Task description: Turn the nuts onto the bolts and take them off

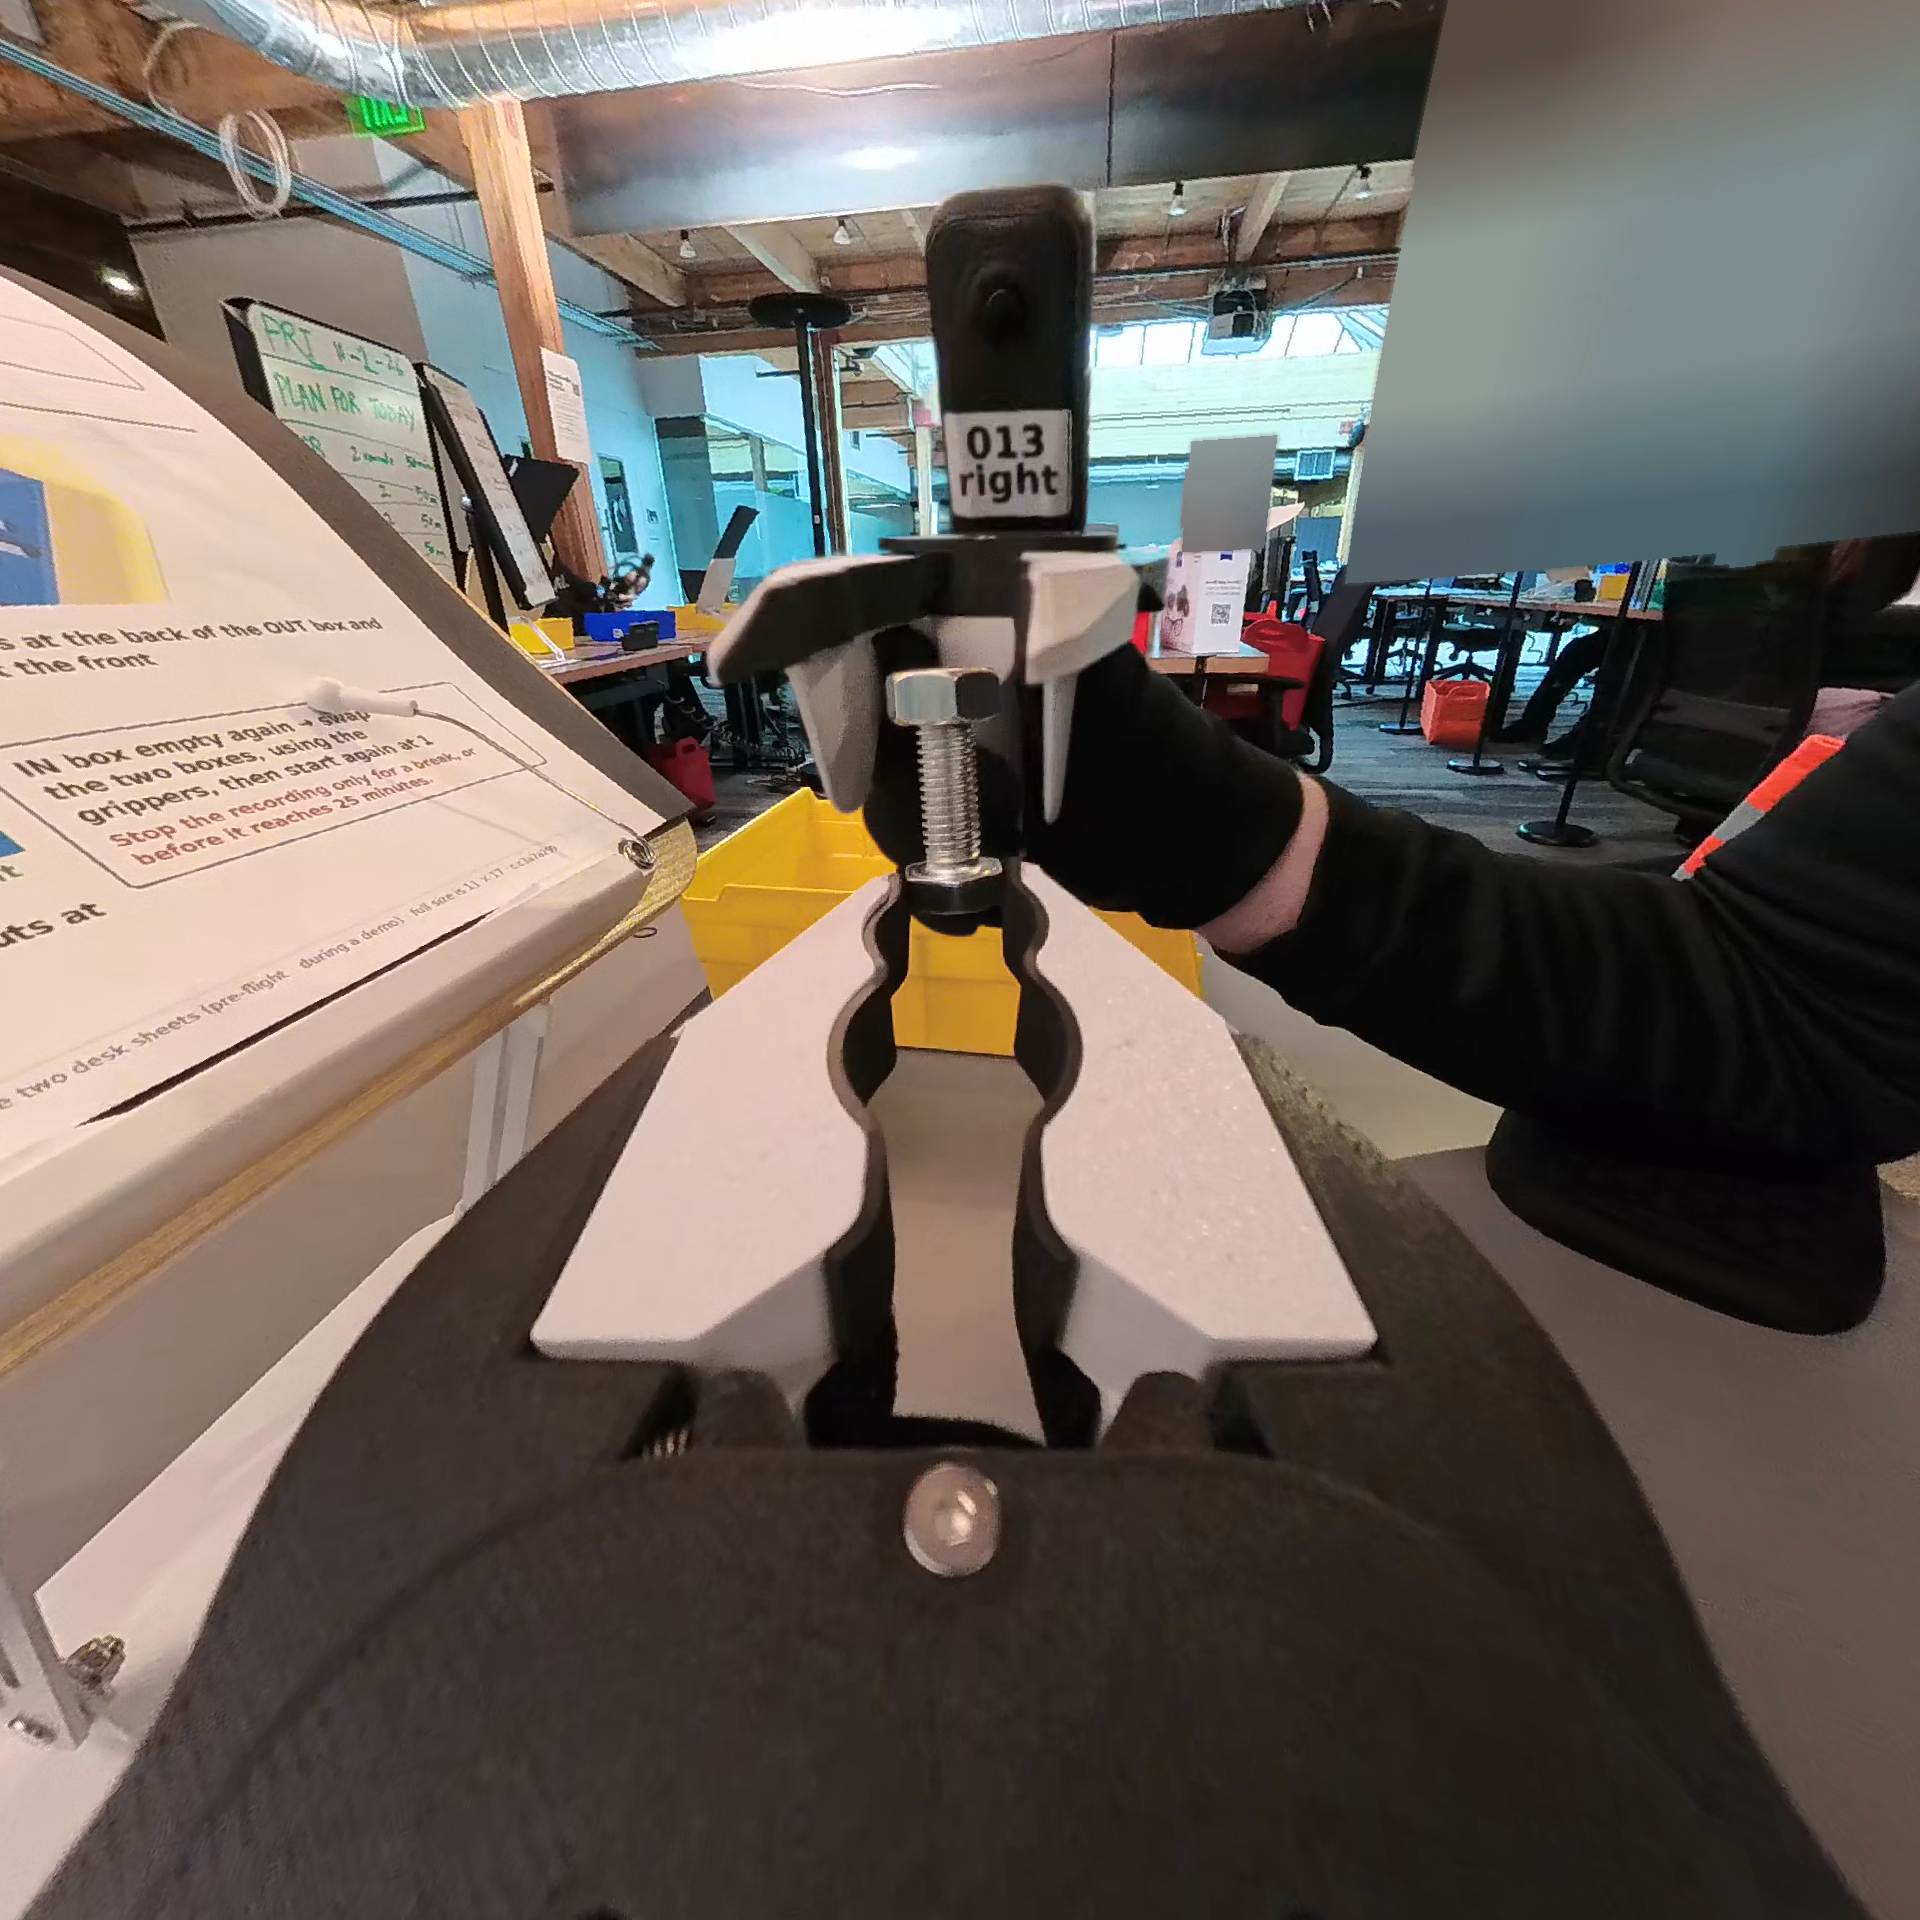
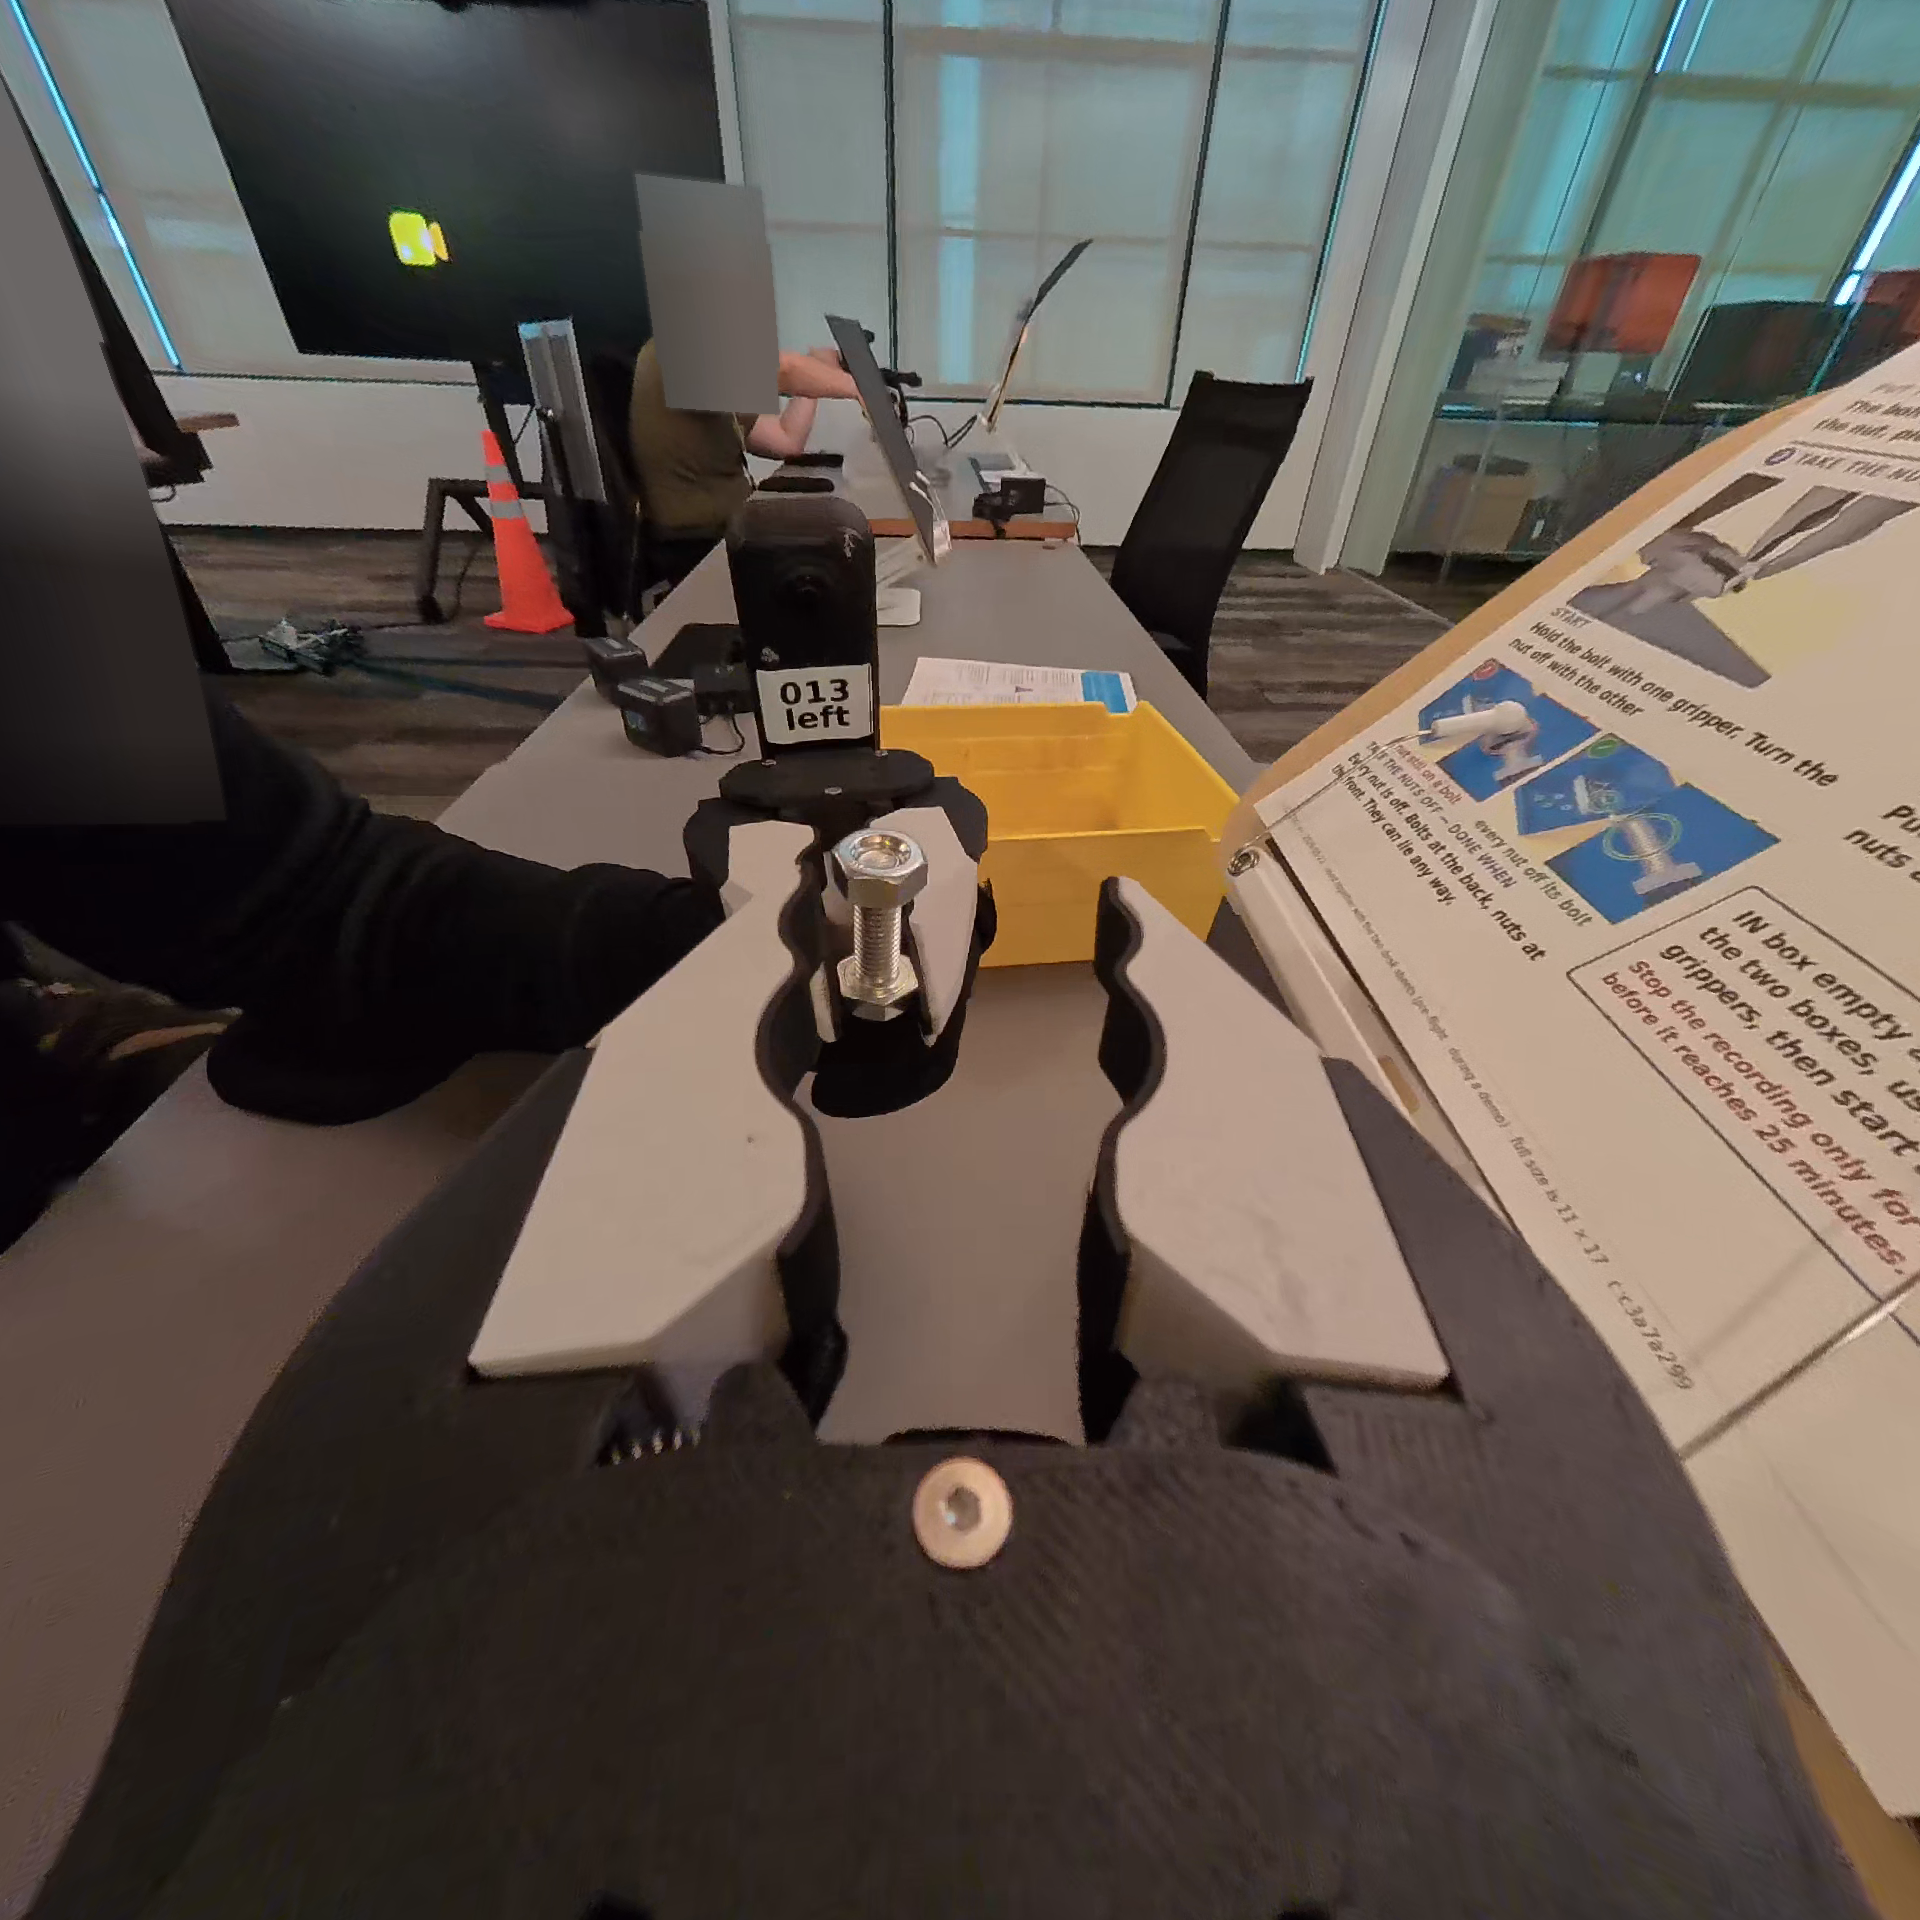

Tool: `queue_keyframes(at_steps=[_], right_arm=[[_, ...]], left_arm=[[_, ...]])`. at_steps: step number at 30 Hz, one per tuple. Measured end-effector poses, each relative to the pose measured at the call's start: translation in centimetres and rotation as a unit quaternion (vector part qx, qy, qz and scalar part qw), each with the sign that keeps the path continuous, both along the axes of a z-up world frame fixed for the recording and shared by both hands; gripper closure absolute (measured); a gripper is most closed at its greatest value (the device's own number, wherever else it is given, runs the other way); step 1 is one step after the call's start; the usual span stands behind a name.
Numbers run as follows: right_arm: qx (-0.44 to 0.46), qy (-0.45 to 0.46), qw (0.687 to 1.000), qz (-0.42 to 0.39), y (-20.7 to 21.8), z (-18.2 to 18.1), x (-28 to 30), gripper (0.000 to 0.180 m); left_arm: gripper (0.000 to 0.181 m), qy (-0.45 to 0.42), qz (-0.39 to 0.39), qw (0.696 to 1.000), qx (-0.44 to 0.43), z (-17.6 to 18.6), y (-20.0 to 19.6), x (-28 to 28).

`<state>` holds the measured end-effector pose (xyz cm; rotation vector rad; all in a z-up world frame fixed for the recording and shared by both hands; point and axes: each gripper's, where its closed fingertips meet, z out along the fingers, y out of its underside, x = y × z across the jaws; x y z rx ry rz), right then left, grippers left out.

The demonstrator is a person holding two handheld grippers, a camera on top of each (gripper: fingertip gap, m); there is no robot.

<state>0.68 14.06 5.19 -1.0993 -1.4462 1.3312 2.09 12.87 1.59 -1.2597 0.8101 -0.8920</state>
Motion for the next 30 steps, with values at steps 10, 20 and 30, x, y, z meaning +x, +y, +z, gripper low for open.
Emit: queue_keyframes(at_steps=[10,20,30], right_arm=[[-0.018,0.011,1.0,-0.013,1.1,0.3,0.7,0.131],[-0.024,-0.001,0.999,-0.024,1.7,-0.5,0.4,0.136],[-0.006,-0.002,1.0,0.009,-0.2,-0.4,-0.2,0.13]], left_arm=[[0.165,0.002,-0.001,1.0,0.001,0.0,0.0,0.1],[0.165,-0.001,-0.002,1.0,0.0,0.0,0.0,0.0],[0.165,0.002,-0.004,1.0,-0.001,-0.2,0.0,0.3]])
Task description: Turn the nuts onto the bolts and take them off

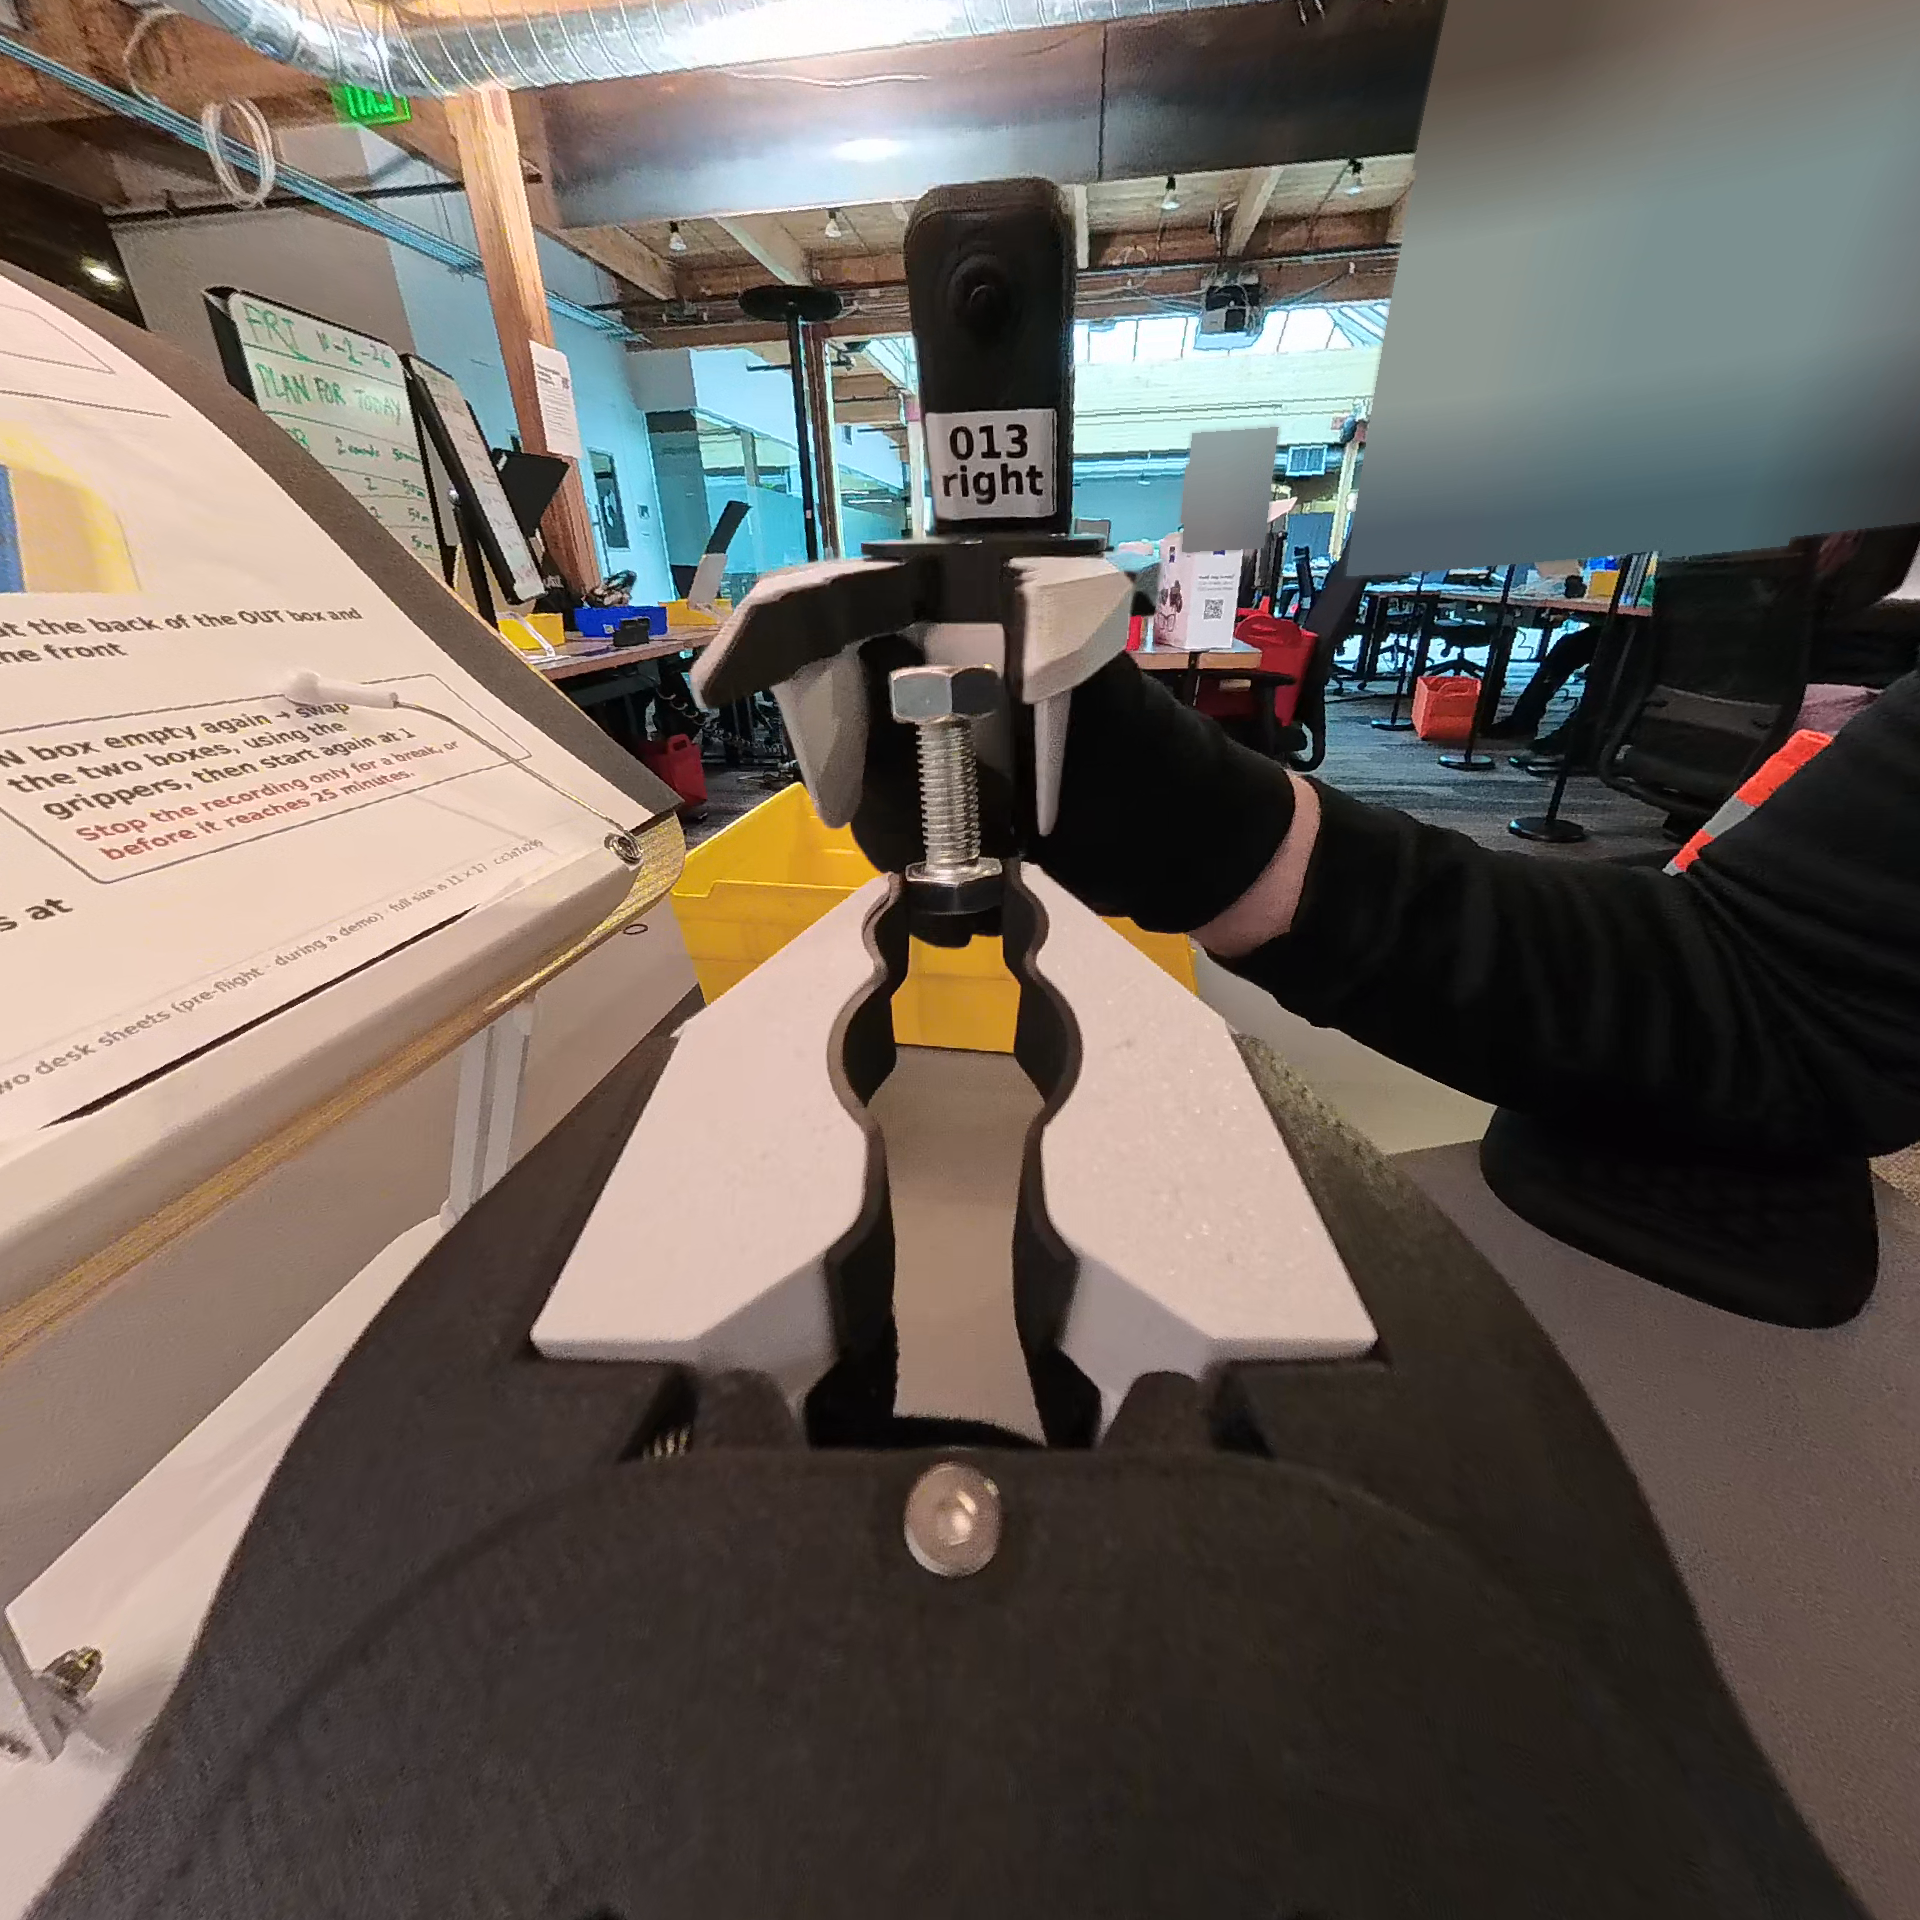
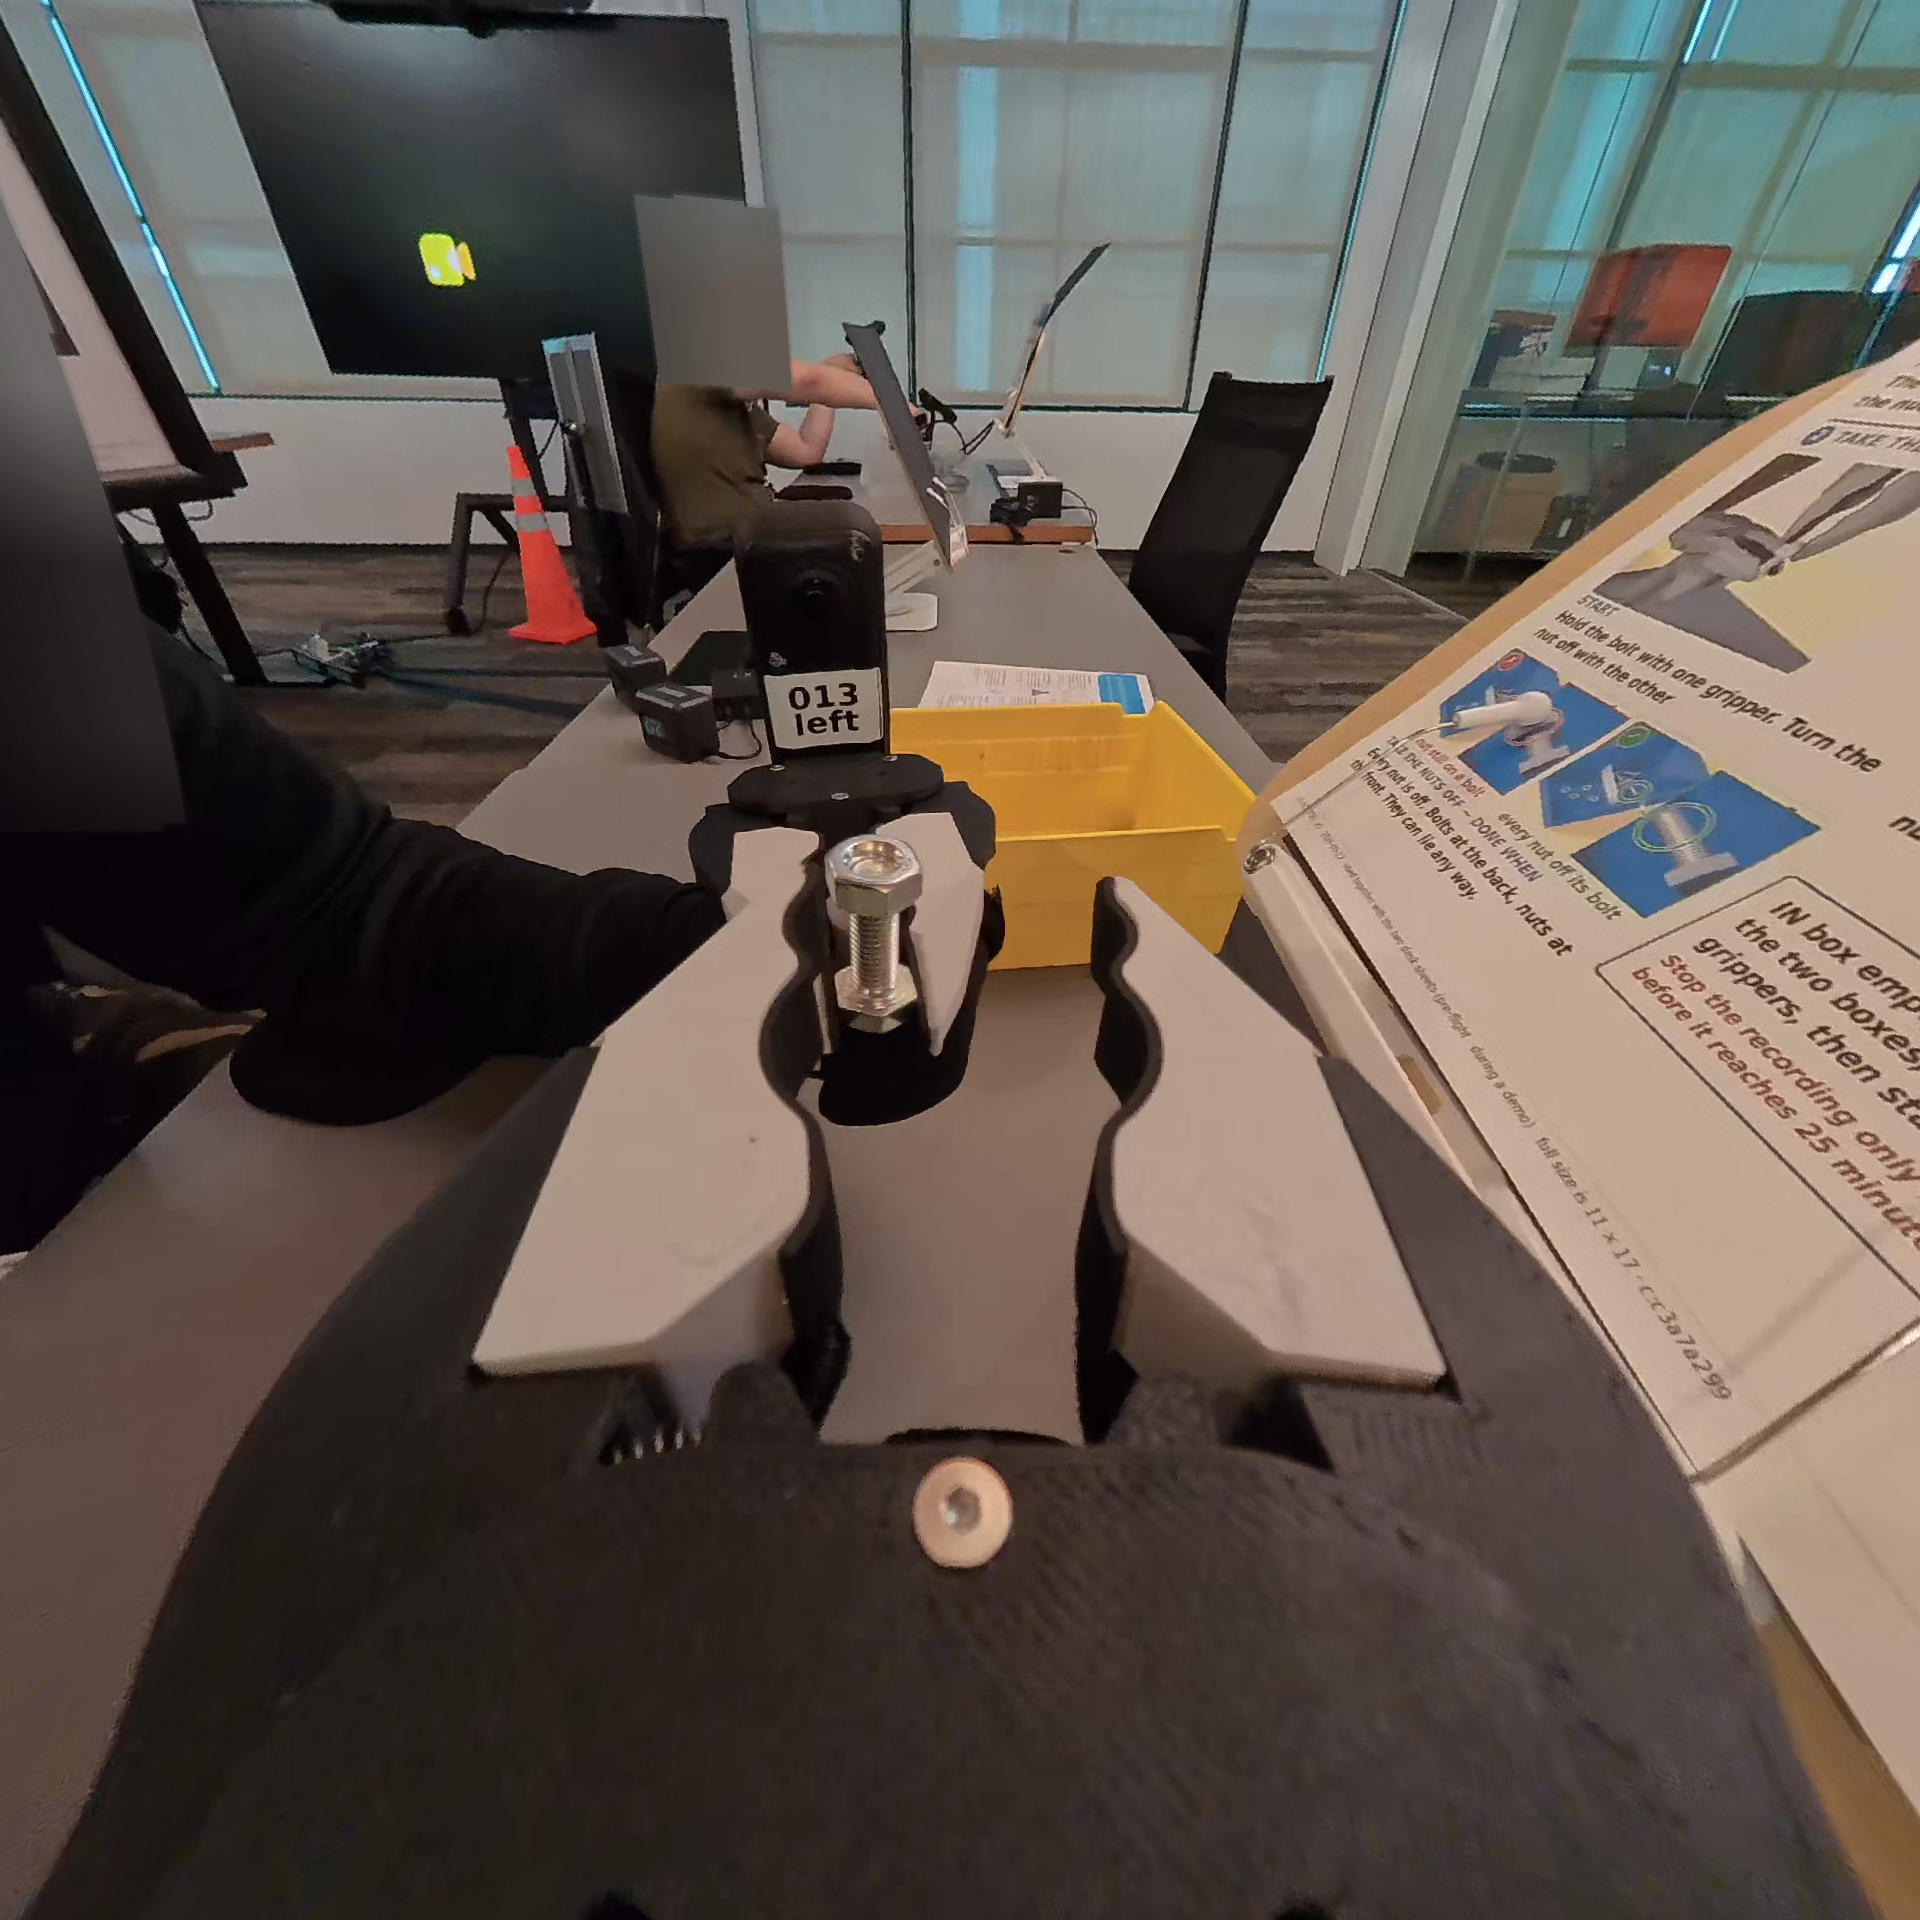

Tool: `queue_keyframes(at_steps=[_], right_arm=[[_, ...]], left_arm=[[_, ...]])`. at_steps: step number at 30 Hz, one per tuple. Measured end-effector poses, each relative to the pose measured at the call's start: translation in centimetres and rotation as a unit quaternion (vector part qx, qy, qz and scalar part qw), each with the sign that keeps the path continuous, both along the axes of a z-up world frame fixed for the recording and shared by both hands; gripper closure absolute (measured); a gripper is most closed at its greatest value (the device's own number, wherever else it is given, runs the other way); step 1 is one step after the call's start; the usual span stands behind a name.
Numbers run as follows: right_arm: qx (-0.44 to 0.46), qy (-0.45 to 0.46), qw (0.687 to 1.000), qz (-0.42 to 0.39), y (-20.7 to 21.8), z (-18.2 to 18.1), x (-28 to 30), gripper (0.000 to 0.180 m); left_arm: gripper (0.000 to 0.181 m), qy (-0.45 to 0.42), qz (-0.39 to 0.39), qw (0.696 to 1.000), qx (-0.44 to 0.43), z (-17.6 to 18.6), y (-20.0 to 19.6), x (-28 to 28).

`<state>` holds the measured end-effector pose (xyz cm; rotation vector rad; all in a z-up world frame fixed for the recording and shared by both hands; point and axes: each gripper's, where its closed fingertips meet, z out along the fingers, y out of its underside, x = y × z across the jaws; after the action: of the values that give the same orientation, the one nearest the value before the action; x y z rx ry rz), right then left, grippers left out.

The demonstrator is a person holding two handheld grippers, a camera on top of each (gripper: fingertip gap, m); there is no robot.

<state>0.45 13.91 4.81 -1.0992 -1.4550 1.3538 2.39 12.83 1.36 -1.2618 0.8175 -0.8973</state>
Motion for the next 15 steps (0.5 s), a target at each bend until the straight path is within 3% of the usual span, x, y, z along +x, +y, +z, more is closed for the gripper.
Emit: queue_keyframes(at_steps=[9,15], right_arm=[[-0.009,0.005,1.0,-0.029,1.4,0.7,1.2,0.132],[-0.012,-0.072,0.994,-0.076,1.7,0.6,1.8,0.13]], left_arm=[[0.165,0.005,0.007,1.0,0.0,-0.2,0.2,0.0],[0.165,0.024,0.065,0.998,0.008,-0.5,1.4,-0.3]])
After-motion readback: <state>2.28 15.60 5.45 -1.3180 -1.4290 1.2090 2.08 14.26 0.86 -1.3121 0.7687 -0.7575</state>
